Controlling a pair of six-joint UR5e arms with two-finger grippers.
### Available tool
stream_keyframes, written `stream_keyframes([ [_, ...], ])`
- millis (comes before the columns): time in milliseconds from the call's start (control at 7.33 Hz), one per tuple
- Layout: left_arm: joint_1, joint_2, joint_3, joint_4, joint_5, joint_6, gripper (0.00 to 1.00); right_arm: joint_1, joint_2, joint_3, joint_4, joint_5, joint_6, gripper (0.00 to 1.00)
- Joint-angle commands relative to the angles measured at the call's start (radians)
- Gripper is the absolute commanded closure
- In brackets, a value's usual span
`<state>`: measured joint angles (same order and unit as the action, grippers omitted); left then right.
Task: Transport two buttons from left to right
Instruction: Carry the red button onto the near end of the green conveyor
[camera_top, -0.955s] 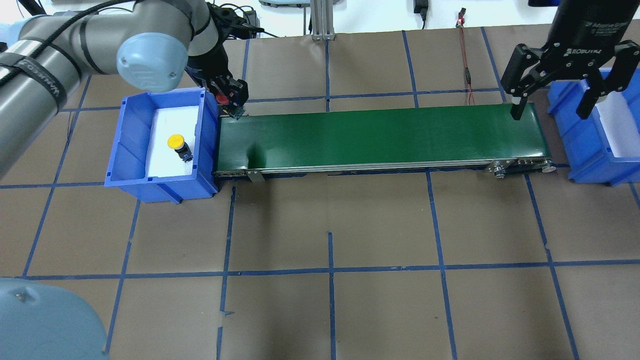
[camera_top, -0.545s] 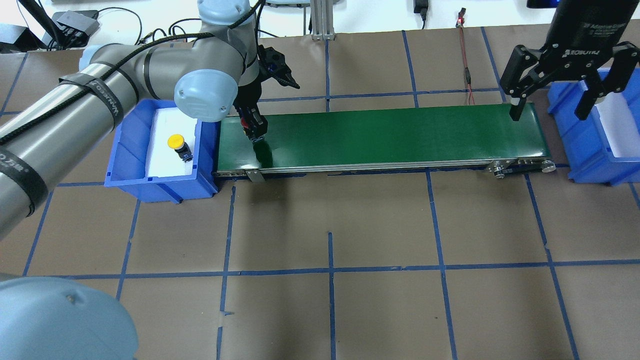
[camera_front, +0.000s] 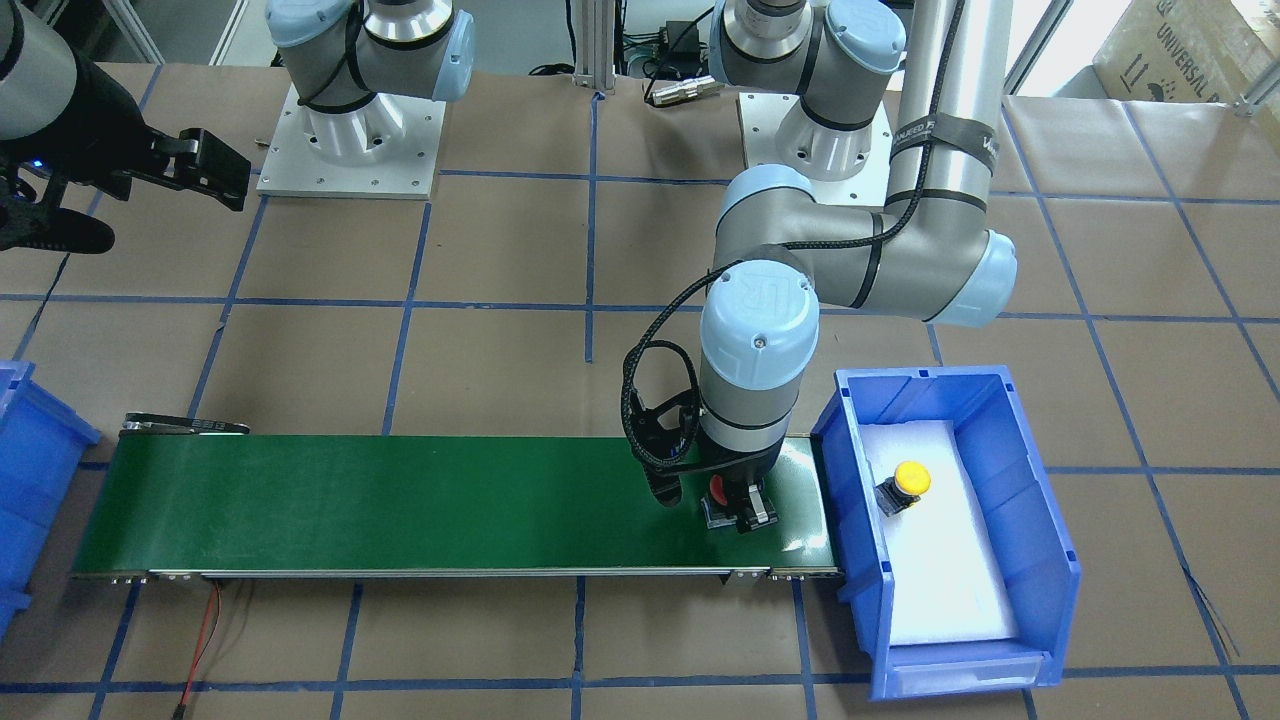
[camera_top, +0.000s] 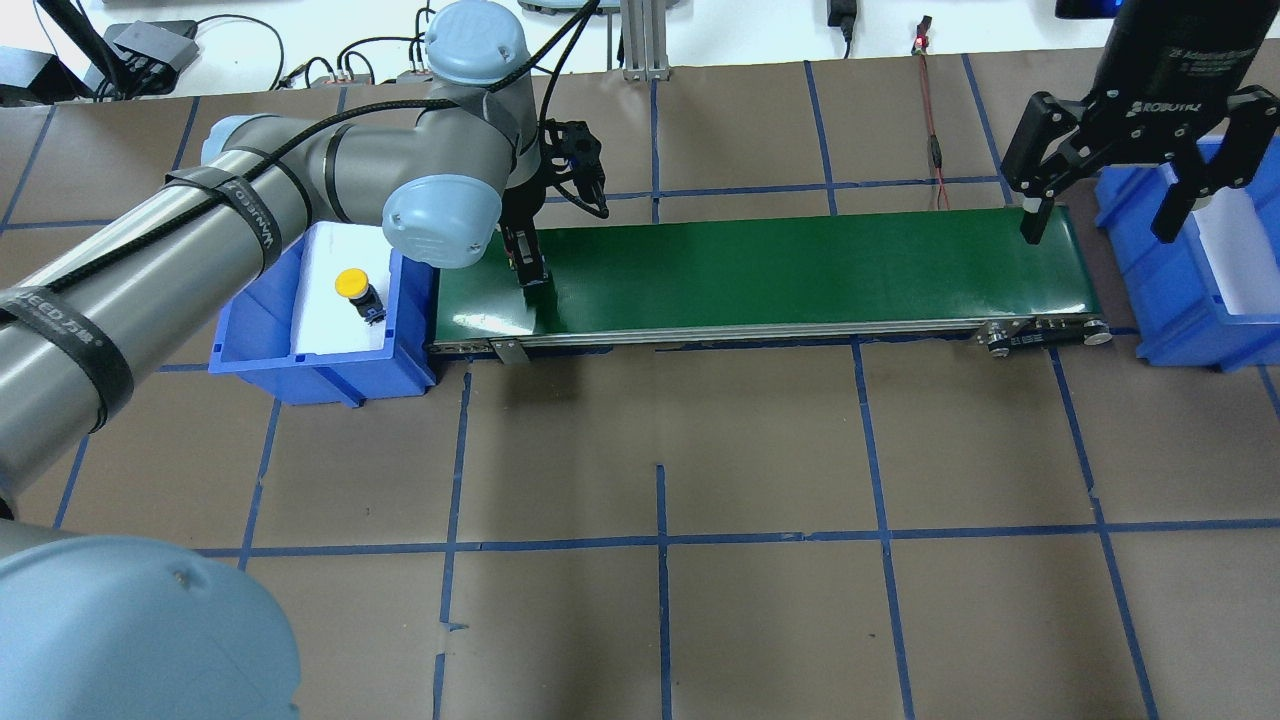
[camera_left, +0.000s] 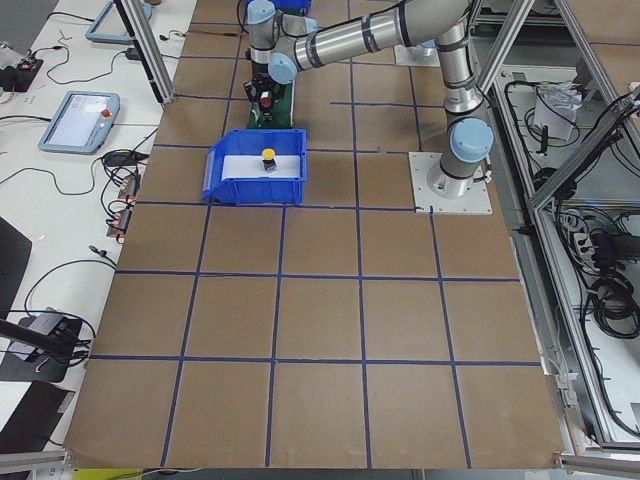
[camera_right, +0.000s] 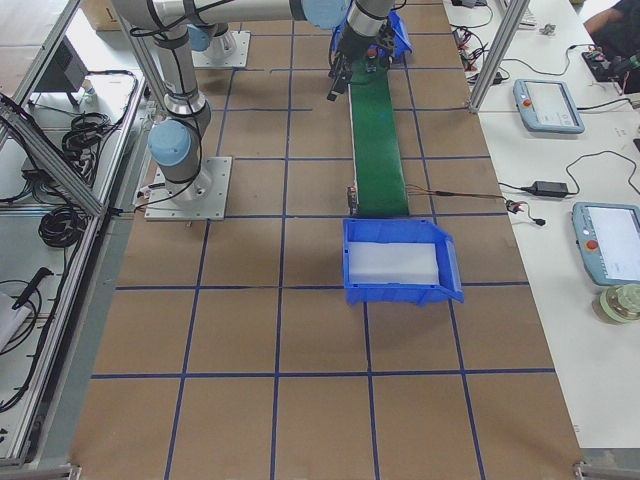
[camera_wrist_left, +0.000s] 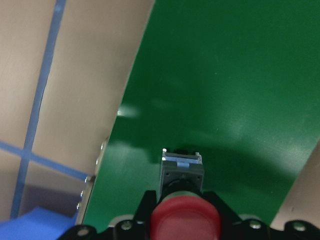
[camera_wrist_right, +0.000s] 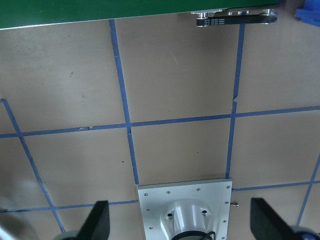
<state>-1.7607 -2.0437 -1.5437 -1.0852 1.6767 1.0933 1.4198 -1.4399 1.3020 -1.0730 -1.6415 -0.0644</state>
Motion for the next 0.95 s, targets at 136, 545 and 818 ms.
stream_keyframes([
  [136, -0.002, -0.016, 0.002, 0.008, -0.009, -0.010, 0.19, 0.001, -0.002, 0.000, -0.001, -0.009, 0.000, 0.00],
  [545, -0.003, 0.016, 0.005, 0.010, -0.008, -0.015, 0.00, 0.001, -0.002, -0.001, -0.004, -0.004, 0.000, 0.00],
  [818, 0.068, 0.078, -0.007, -0.043, 0.003, -0.058, 0.00, -0.005, 0.006, 0.000, -0.002, 0.000, 0.000, 0.00],
])
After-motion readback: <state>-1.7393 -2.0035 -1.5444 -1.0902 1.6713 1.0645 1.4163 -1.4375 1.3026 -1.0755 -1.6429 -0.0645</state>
